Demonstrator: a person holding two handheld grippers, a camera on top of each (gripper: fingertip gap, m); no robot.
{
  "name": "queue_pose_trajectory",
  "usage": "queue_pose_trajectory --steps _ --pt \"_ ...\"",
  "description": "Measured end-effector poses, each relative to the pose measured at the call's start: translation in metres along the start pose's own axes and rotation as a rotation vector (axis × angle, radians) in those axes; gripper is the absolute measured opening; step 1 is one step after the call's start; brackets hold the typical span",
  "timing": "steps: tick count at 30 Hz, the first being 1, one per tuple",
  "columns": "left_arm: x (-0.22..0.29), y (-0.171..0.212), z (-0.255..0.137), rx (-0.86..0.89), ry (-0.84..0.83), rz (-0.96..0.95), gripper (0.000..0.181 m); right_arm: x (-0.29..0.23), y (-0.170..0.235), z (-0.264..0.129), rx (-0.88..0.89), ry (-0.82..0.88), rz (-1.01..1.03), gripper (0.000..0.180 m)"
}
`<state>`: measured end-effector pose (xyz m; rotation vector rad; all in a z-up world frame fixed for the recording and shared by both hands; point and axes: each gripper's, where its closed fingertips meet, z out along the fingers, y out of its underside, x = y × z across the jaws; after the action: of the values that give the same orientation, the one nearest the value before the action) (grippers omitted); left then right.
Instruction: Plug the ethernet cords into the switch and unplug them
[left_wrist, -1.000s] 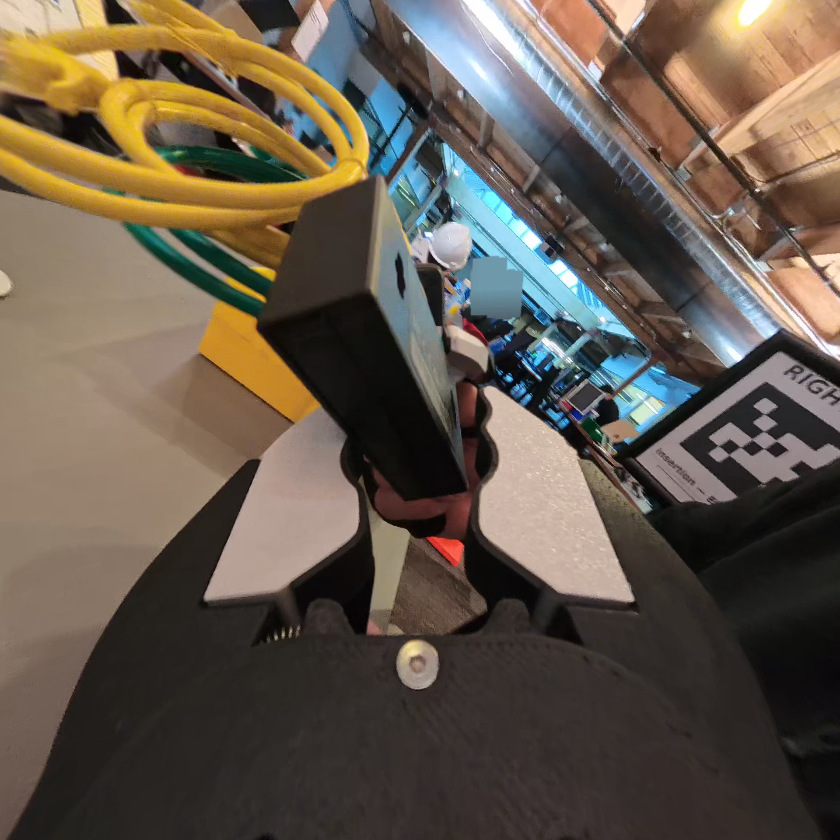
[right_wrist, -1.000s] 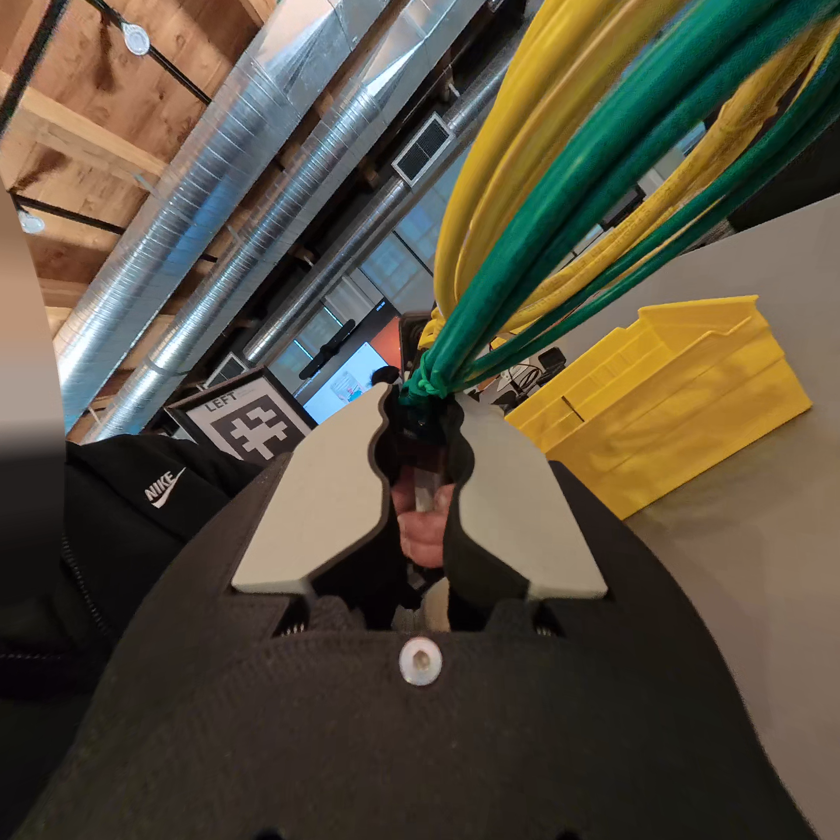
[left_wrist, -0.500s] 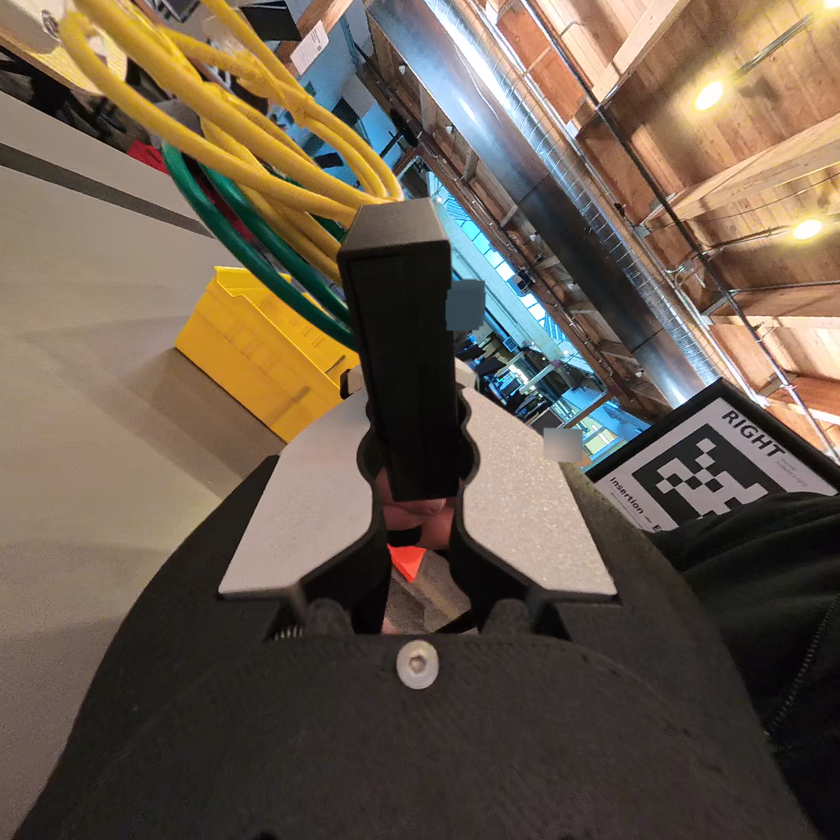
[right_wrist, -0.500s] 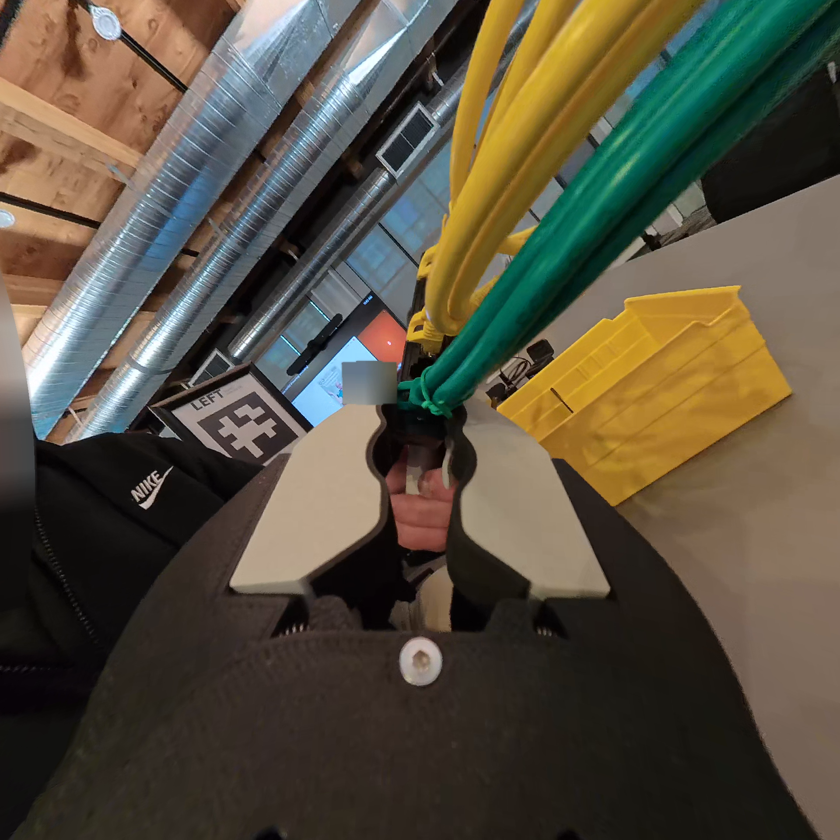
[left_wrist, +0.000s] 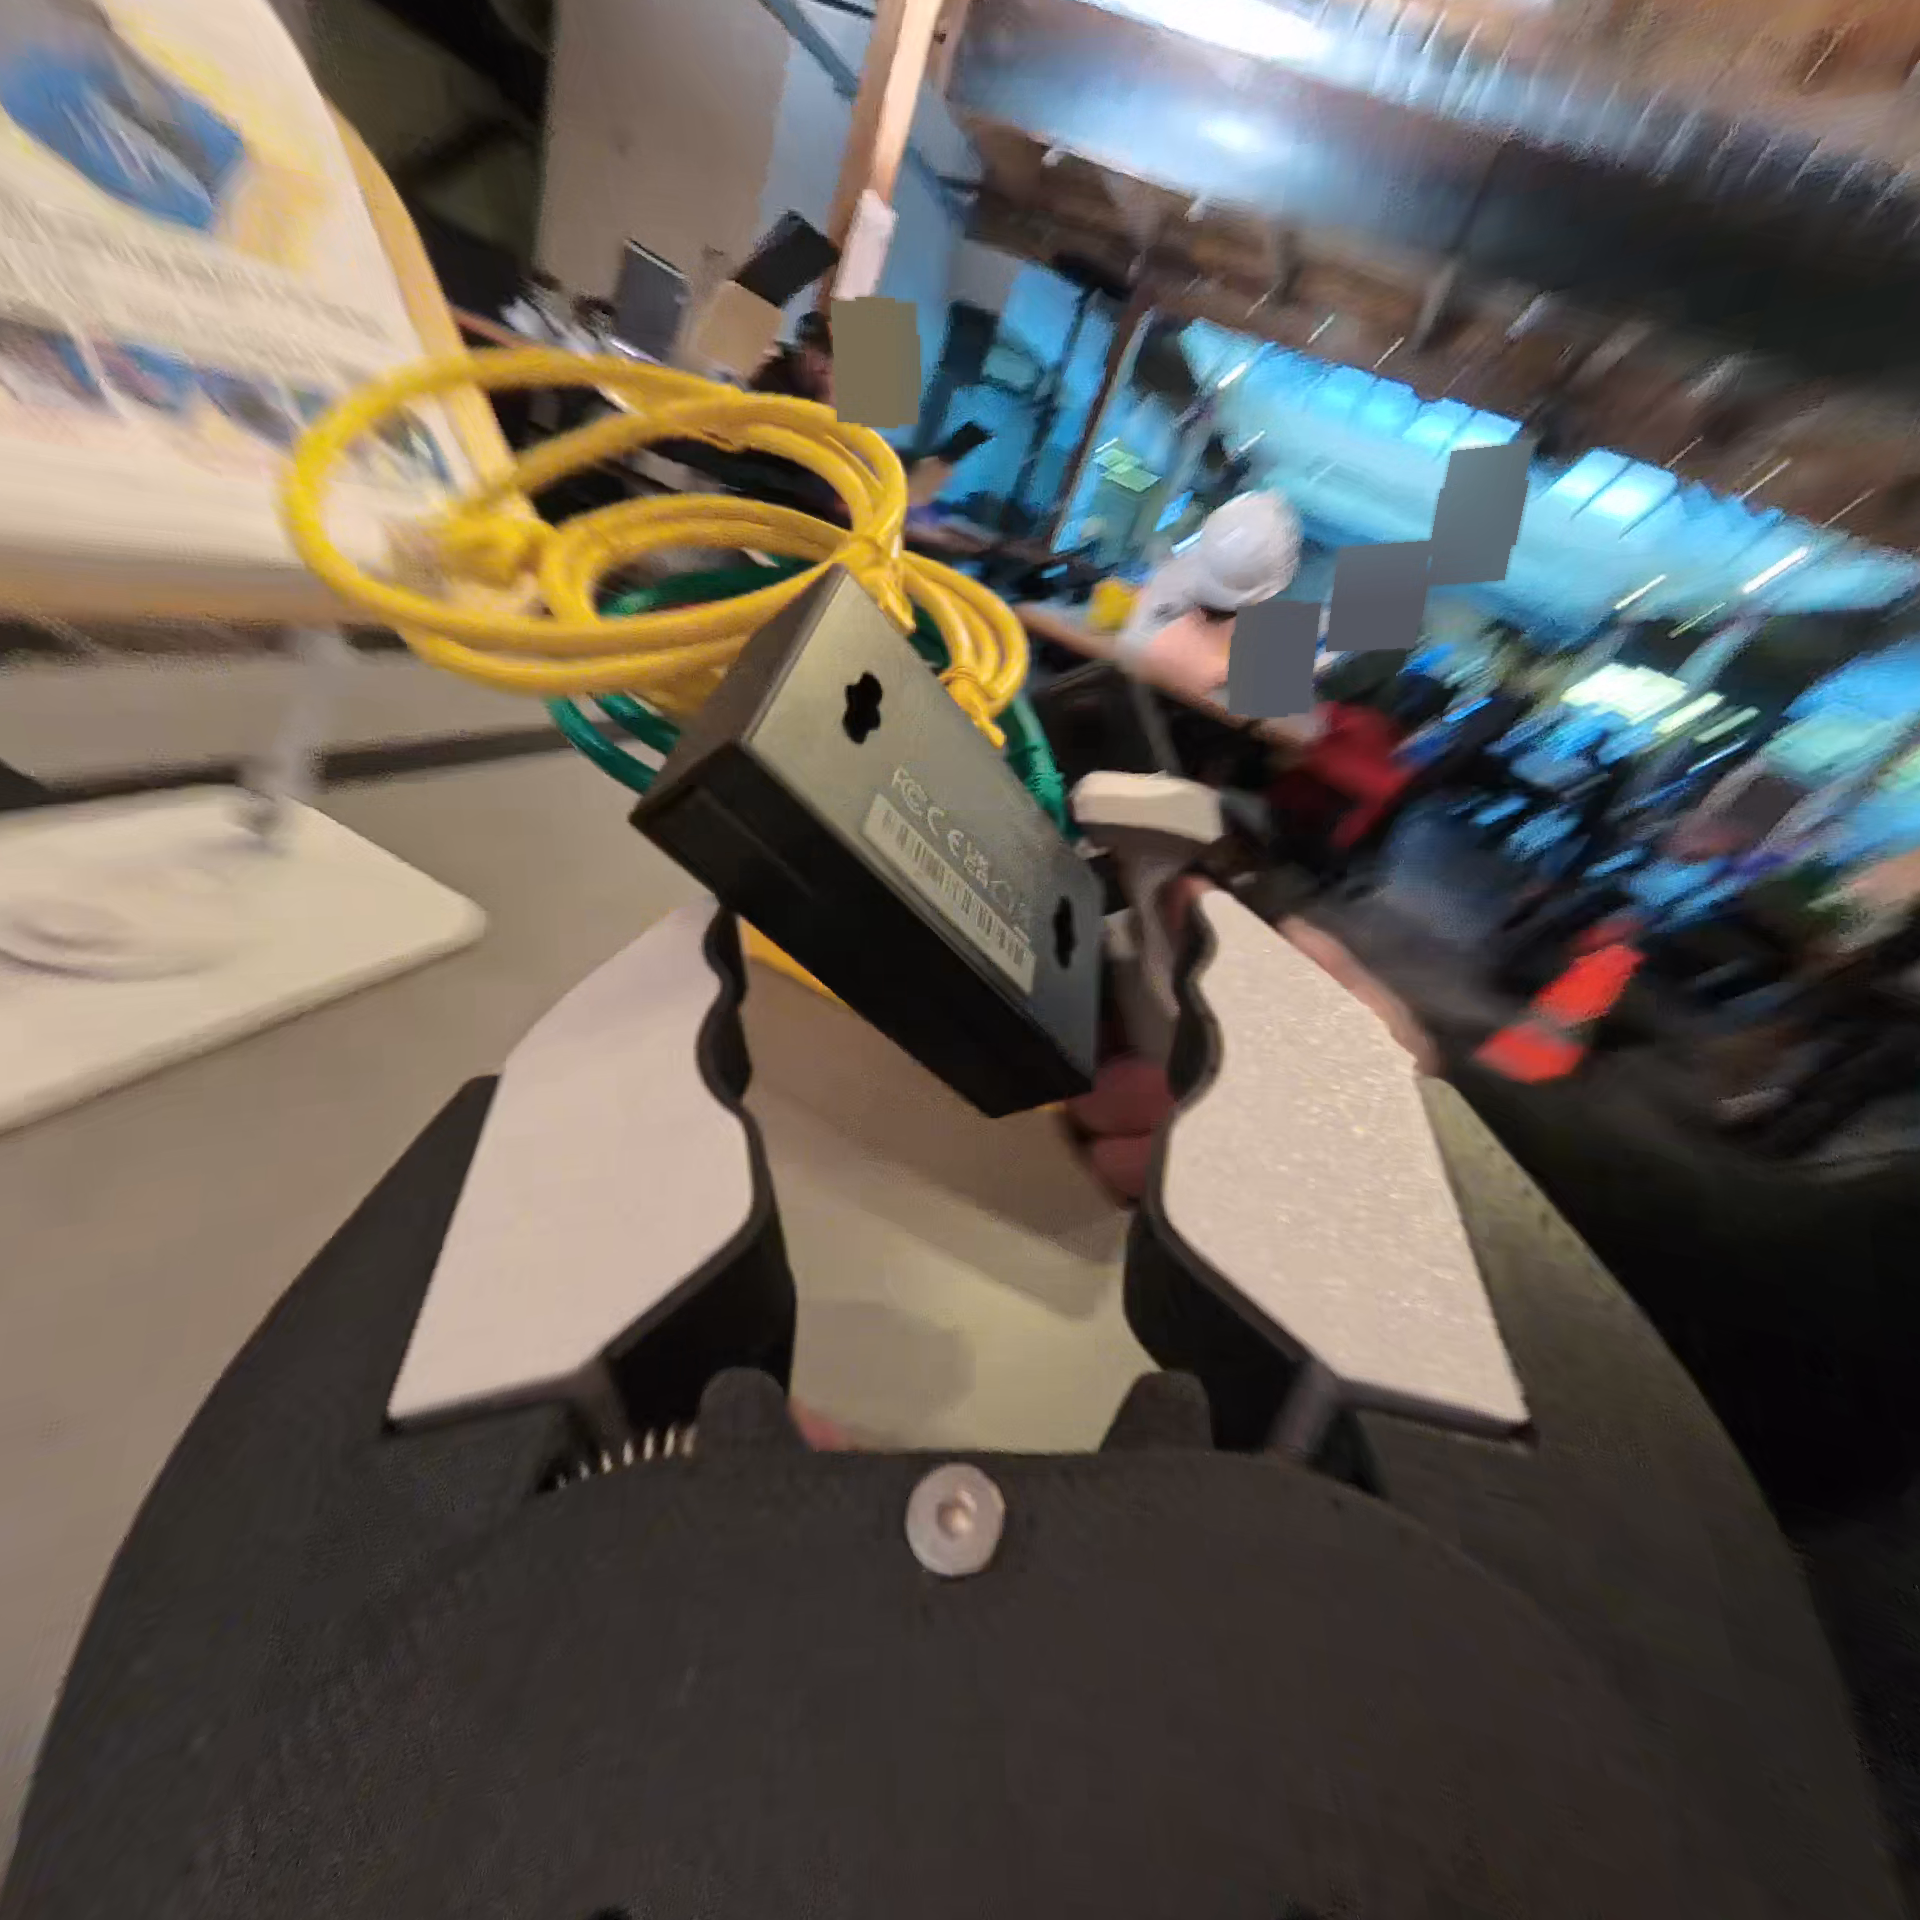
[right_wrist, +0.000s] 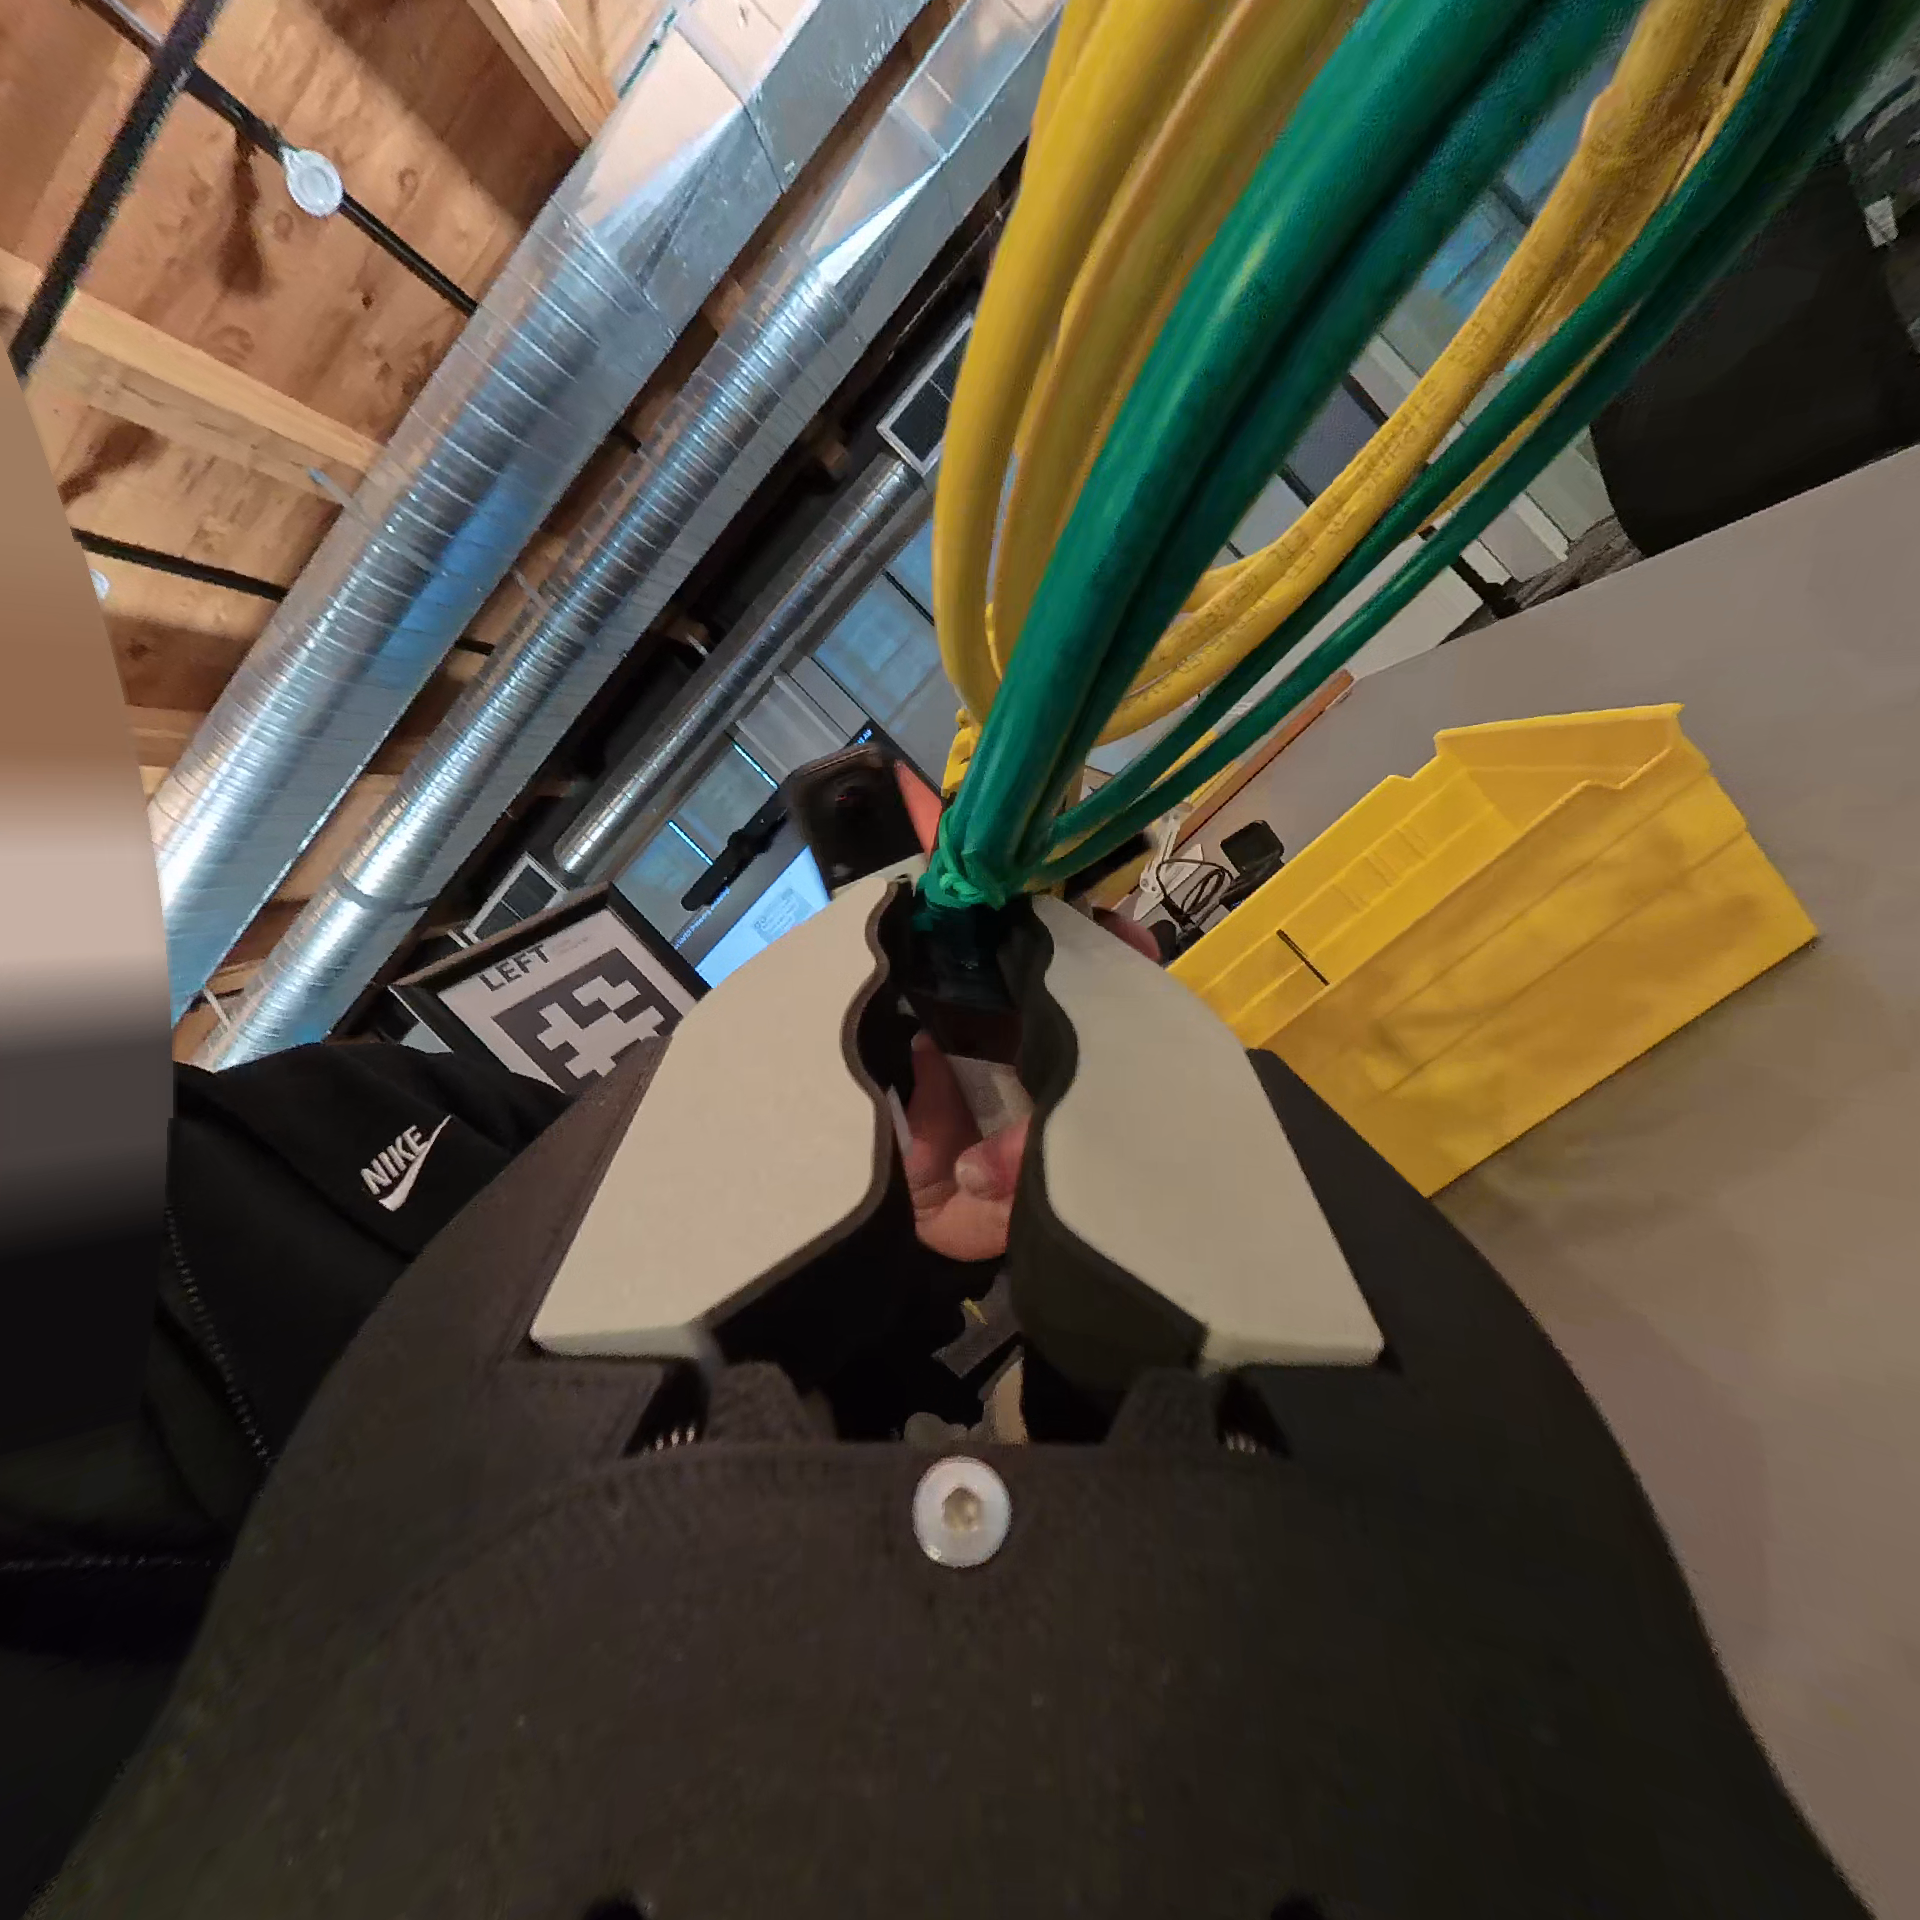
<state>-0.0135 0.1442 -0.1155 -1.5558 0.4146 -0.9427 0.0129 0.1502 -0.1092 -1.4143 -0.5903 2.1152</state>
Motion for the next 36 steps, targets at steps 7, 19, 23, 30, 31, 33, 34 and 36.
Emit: queue_pose_trajectory --steps 7,19,23,30,31,33,34,36 --pt "-0.015 -0.016 -0.003 -0.005 -0.35 0.655 0.127 0.0 0.004 0.003 0.003 -0.009 0.046 0.016" --pt "-0.015 -0.003 0.001 -0.015 -0.361 0.828 0.138 -0.004 0.006 0.01 0.03 -0.054 0.074 0.013" --pt "-0.012 0.001 0.002 0.017 -0.389 0.836 0.144 -0.011 0.0 0.01 0.067 -0.069 0.067 0.013" --pt "-0.002 -0.013 0.0 0.066 -0.352 0.809 0.116 -0.008 0.006 0.01 0.042 -0.078 0.072 0.014" --pt "0.003 -0.016 0.0 0.09 -0.309 0.754 0.116 -0.008 0.007 0.011 0.037 -0.082 0.075 0.013" --pt "0.002 -0.018 0.0 0.086 -0.27 0.651 0.114 -0.008 0.008 0.012 0.039 -0.086 0.076 0.013" --pt "-0.001 -0.015 0.001 0.059 -0.267 0.639 0.113 -0.007 0.008 0.011 0.043 -0.08 0.077 0.014" --pt "-0.001 -0.015 0.0 0.064 -0.26 0.647 0.111 -0.006 0.009 0.011 0.037 -0.08 0.081 0.014"
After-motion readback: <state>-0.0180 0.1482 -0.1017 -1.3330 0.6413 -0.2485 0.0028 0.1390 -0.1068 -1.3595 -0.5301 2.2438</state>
